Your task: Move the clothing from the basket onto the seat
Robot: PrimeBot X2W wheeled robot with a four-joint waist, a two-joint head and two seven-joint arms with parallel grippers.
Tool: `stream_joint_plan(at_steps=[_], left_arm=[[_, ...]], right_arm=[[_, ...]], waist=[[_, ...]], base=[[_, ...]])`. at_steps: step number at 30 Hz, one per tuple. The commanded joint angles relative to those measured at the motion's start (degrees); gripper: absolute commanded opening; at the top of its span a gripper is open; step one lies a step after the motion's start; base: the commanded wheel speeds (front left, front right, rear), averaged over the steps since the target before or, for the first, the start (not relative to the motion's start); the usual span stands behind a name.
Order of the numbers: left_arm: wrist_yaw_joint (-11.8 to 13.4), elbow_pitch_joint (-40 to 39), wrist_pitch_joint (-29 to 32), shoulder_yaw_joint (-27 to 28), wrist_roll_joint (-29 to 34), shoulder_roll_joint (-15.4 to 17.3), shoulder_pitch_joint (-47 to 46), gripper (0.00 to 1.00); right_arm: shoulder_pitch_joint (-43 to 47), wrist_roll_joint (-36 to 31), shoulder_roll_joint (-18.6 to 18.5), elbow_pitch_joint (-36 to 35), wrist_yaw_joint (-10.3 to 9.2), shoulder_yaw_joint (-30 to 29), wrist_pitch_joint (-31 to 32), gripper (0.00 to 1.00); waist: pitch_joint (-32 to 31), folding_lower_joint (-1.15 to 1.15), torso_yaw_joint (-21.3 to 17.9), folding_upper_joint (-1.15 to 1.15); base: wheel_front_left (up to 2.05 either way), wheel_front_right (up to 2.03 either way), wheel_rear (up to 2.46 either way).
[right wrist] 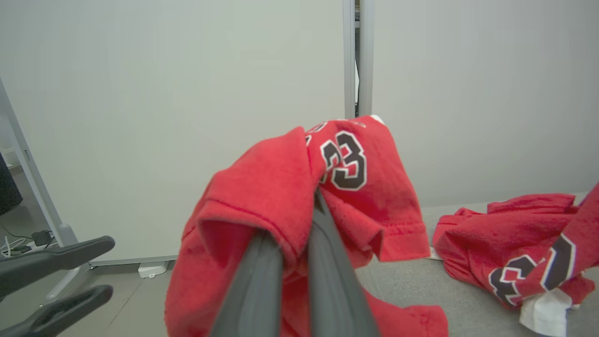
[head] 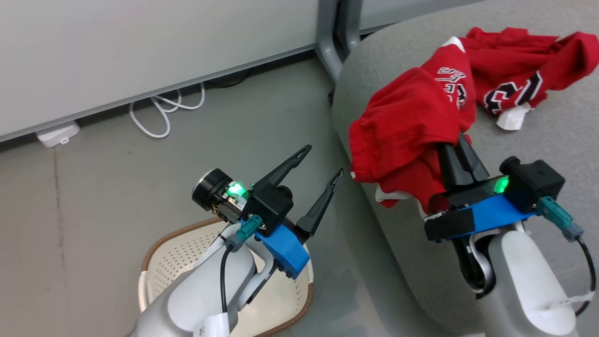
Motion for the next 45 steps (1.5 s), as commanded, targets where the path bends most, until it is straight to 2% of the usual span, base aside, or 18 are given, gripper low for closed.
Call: stream_joint_plan(at_steps=[1, 11, 21, 27, 32, 37, 45], left_arm=[[-0.3, -0.1, -0.3, -0.5, 0.4, -0.1, -0.8, 1.0], [-0.9, 0.5, -0.3, -2.5, 0.8, -0.4, -1.2, 1.0], [-0.9, 0.3, -0.3, -2.5, 0.5, -0.2, -1.6, 1.0], [-0.4, -0.2, -0.2, -2.4, 0.8, 0.1, -2.4, 1.0], [0.1, -1.8, 0.7, -2.4, 1.7, 0.9, -4.9, 1.0], [0.2, -3.6, 1.9, -2.3, 2.8, 1.9, -8.2, 1.0], [0.1, -5.9, 3.4, -2.5, 4.8, 2.7, -13.7, 1.0]], right_arm=[[1.1, -0.4, -0.5, -1.0, 0.01, -1.0, -0.2, 0.0], [5.5, -0.6, -0.6, -4.6, 0.01, -5.2, -0.2, 0.0], [6.9, -0.8, -0.1, -5.9, 0.01, -5.7, -0.2, 0.0], [4.1, -0.7, 0.1, -6.8, 0.01, -6.3, -0.2, 0.0], [-3.7, -1.0, -0.8, -7.5, 0.01, -7.5, -0.2, 0.0], [-14.0, -1.3, -2.3, -8.3, 0.01, -11.5, -0.2, 0.0], [-30.4, -1.7, -9.3, -7.4, 0.01, -20.4, -0.2, 0.0]], waist=[[0.5, 0.0, -2.2, 0.0], [1.5, 0.0, -6.7, 0.0], [1.8, 0.0, -7.3, 0.0], [3.2, 0.0, -6.6, 0.0], [8.3, 0.0, -5.8, 0.0], [15.0, 0.0, -4.7, 0.0], [25.2, 0.0, -2.3, 0.0]], base=[[0.0, 0.0, 0.0], [0.0, 0.0, 0.0], [0.0, 0.0, 0.0], [0.0, 0.0, 0.0], [0.0, 0.0, 0.0], [0.0, 0.0, 0.0], [0.0, 0.0, 0.0]])
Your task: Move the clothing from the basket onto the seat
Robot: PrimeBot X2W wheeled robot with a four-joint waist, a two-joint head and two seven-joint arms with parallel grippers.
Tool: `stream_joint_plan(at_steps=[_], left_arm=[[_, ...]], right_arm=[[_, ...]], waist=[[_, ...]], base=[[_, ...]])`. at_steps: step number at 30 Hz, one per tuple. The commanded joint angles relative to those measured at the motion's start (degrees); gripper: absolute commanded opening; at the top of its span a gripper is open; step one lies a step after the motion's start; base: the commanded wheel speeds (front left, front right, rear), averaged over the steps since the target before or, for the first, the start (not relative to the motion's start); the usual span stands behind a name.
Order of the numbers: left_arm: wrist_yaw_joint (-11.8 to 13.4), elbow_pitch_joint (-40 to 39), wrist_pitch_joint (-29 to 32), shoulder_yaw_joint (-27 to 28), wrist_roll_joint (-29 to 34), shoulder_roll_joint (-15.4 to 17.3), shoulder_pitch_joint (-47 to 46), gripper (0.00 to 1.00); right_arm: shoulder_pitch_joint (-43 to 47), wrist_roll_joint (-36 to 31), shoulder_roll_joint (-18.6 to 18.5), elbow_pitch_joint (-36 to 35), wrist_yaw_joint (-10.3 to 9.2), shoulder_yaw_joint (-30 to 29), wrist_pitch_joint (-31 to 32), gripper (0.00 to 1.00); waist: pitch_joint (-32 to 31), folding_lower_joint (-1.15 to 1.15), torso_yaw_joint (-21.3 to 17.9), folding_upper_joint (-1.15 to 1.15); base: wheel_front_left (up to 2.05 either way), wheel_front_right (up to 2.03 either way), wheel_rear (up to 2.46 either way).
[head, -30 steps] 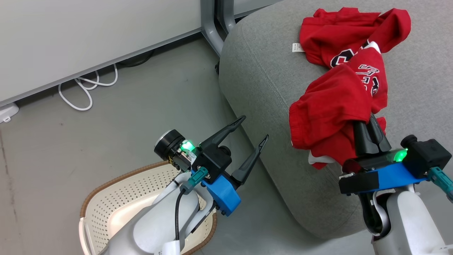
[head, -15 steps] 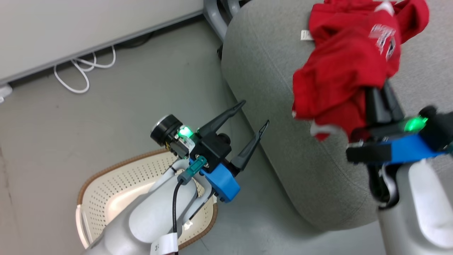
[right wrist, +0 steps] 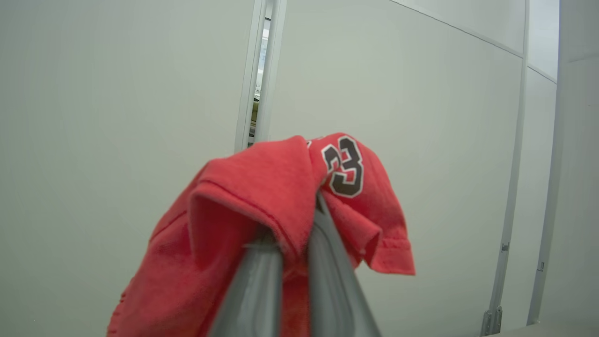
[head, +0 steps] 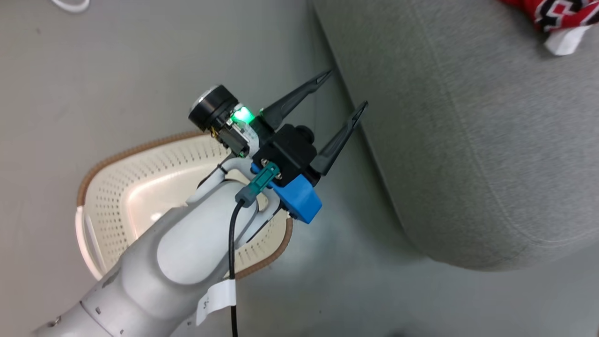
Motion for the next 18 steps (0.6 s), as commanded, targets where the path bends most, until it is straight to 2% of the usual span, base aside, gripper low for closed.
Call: stream_joint_plan(at_steps=[1, 9, 14, 18], left_arm=[[0.1, -0.4, 0.2, 0.0, 0.4, 0.3, -1.5, 1.0], [0.3, -1.0, 0.4, -0.3, 1.0, 0.8, -3.3, 1.0], [0.5, -1.2, 0.3, -0.7, 1.0, 1.0, -3.3, 1.0], [0.7, -1.4, 0.2, -0.7, 0.8, 1.3, -3.7, 1.0]], right_arm=[[-2.3, -0.2, -1.6, 0.8, 0.01, -1.3, -0.2, 0.0], [-9.2, -0.8, -11.2, 11.4, 0.01, -6.7, -0.2, 0.0], [-8.8, -2.7, -14.1, 20.4, 0.01, -7.0, -0.2, 0.0], [-7.7, -3.4, -14.6, 28.2, 0.01, -7.0, -0.2, 0.0]], waist=[[4.9, -0.01, 1.8, 0.0], [9.2, -0.01, 2.7, 0.0], [10.3, -0.01, 3.2, 0.0], [11.0, -0.01, 3.5, 0.0]], base=[[0.0, 0.0, 0.0], [0.0, 0.0, 0.0], [0.0, 0.0, 0.0], [0.0, 0.0, 0.0]])
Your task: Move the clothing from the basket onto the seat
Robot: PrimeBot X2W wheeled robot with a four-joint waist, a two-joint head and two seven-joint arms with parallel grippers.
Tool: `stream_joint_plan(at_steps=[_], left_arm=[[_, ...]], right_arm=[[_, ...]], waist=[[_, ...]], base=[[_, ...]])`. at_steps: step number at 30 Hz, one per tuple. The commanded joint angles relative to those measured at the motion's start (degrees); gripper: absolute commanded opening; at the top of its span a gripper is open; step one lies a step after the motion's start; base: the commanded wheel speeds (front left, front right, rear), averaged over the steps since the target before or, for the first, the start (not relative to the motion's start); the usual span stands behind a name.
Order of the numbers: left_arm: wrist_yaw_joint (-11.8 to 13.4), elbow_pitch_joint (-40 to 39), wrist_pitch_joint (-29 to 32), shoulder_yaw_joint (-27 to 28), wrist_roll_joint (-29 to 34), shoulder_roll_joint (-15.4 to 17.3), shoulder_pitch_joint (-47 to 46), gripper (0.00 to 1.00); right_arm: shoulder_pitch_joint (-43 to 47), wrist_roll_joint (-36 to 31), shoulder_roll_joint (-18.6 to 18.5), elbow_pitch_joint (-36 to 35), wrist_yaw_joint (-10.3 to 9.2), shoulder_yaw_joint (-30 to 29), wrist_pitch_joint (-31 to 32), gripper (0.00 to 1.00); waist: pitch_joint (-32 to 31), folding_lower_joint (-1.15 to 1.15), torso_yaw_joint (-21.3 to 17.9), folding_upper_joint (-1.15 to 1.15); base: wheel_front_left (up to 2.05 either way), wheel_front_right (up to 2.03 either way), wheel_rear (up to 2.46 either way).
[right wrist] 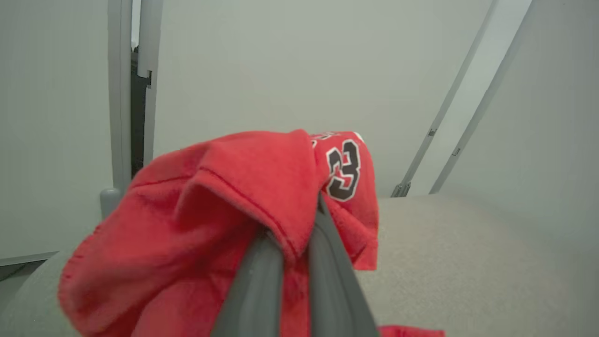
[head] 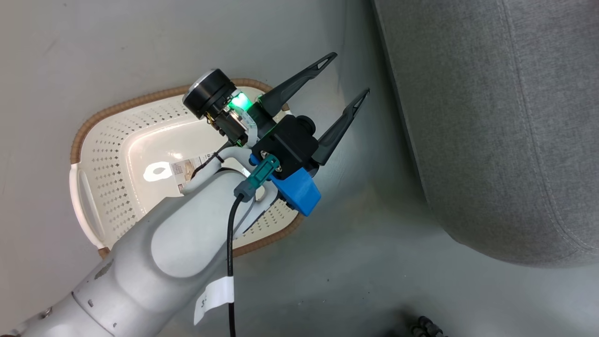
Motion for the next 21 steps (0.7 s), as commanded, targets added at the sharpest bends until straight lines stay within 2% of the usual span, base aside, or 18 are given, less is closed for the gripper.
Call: stream_joint_plan(at_steps=[1, 6, 9, 10, 11, 12, 16, 21], left_arm=[[0.3, -0.3, -0.2, -0.1, -0.1, 0.3, -1.1, 1.0], [0.4, -0.6, -0.1, 0.0, -0.2, 0.3, -1.9, 1.0], [0.6, -0.5, -0.2, -0.1, -0.3, 0.4, -2.0, 1.0], [0.6, -0.4, -0.3, -0.1, -0.3, 0.4, -2.0, 1.0], [0.8, -0.3, -0.5, -0.1, -0.4, 0.4, -1.9, 1.0], [0.9, -0.1, -0.6, -0.1, -0.5, 0.3, -1.7, 1.0], [1.3, 0.6, -1.8, 0.1, -1.2, -0.4, -0.3, 1.0], [2.1, 1.8, -3.2, 1.4, -2.6, -1.1, 2.0, 1.0]], right_arm=[[0.7, 0.0, -0.4, 2.2, 0.01, -0.1, -0.2, 0.0], [1.0, 0.3, -0.7, 9.9, 0.01, 0.0, -0.2, 0.0], [0.4, 0.8, -1.1, 11.9, 0.01, 0.3, -0.2, 0.0], [0.3, 1.0, -1.1, 11.9, 0.01, 0.1, -0.2, 0.22], [0.4, 1.1, -1.2, 11.4, 0.01, 0.1, -0.2, 0.84], [0.9, 1.2, -1.3, 10.9, 0.01, 0.0, -0.2, 1.0], [5.0, 1.4, -1.4, 7.7, 0.01, -0.5, -0.2, 1.0], [12.6, 2.3, 0.6, 0.3, 0.01, -1.1, -0.2, 1.0]], waist=[[0.3, -0.01, 0.3, 0.0], [1.0, -0.01, 0.7, 0.0], [1.1, -0.01, 0.8, 0.0], [1.0, -0.01, 0.8, 0.0], [0.7, -0.01, 0.7, 0.0], [0.4, -0.01, 0.7, 0.0], [-2.3, -0.01, 0.9, 0.0], [-7.4, -0.01, 1.0, 0.0]], base=[[0.0, 0.0, 0.0], [0.0, 0.0, 0.0], [0.0, 0.0, 0.0], [0.0, 0.0, 0.0], [0.0, 0.0, 0.0], [0.0, 0.0, 0.0], [0.0, 0.0, 0.0], [0.0, 0.0, 0.0]])
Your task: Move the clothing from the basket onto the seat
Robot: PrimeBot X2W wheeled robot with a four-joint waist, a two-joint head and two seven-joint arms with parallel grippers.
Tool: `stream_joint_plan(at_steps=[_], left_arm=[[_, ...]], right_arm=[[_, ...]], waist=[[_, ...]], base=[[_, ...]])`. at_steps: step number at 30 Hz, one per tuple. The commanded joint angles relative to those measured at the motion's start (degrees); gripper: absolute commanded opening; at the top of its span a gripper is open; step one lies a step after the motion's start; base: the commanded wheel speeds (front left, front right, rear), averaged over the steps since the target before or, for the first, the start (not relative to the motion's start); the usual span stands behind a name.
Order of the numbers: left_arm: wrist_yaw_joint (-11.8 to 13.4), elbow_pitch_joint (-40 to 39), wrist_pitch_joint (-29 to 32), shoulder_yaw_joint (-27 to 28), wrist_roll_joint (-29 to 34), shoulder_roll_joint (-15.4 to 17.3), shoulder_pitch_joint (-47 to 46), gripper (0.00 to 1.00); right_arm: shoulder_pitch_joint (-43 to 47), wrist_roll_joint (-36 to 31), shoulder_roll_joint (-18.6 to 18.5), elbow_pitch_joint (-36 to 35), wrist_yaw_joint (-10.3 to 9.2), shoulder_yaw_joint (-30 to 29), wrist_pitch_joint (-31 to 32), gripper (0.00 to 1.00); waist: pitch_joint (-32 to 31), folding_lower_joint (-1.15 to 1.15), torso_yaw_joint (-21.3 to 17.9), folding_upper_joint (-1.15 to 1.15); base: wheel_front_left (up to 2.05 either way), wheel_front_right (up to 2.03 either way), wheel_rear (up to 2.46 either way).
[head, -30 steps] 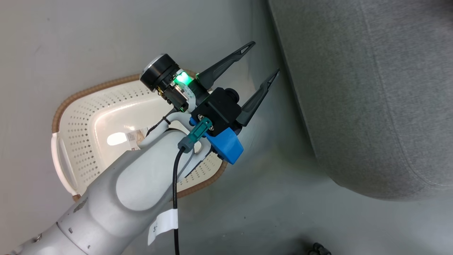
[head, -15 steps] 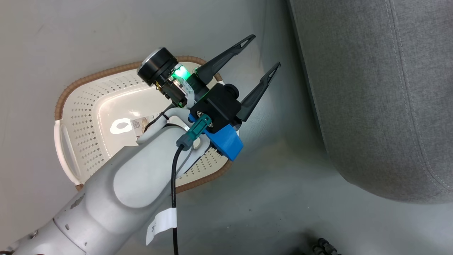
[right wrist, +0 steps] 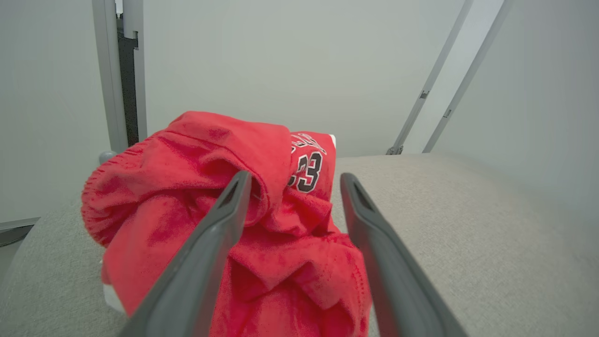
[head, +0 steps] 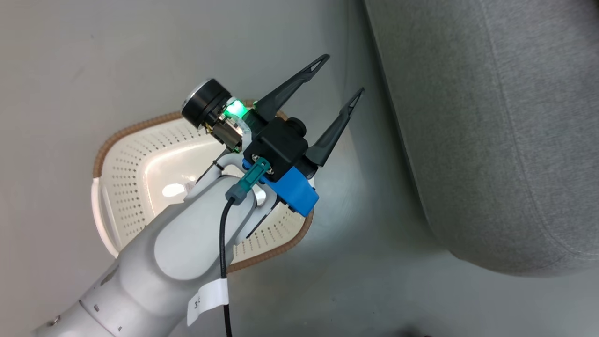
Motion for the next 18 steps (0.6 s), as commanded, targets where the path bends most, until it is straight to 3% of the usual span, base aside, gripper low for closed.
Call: stream_joint_plan(at_steps=[1, 6, 11, 18], left_arm=[[0.6, 0.4, -0.7, 1.0, -0.7, 0.0, 1.5, 1.0], [2.1, 0.4, -1.1, 4.0, -2.2, 0.2, 4.4, 1.0], [4.4, -3.9, -1.2, 10.5, -2.1, 0.9, 9.5, 1.0], [4.8, -8.3, -1.2, 19.5, 0.1, 0.6, 17.5, 1.0]], right_arm=[[3.6, 0.6, 1.0, -3.3, 0.01, -0.5, -0.2, 1.0], [10.0, 1.2, 3.7, -10.5, 0.01, 1.4, -0.2, 1.0], [16.4, 3.1, 6.8, -17.8, 0.01, 6.2, -0.2, 1.0], [23.8, 4.4, 11.2, -24.7, 0.01, 12.1, -0.2, 1.0]], waist=[[-4.1, 0.0, 0.1, 0.0], [-8.8, 0.0, 0.3, 0.0], [-14.0, 0.0, 0.9, 0.0], [-20.3, 0.0, 3.0, 0.0]], base=[[0.0, 0.0, 0.0], [0.0, 0.0, 0.0], [0.0, 0.0, 0.0], [0.0, 0.0, 0.0]])
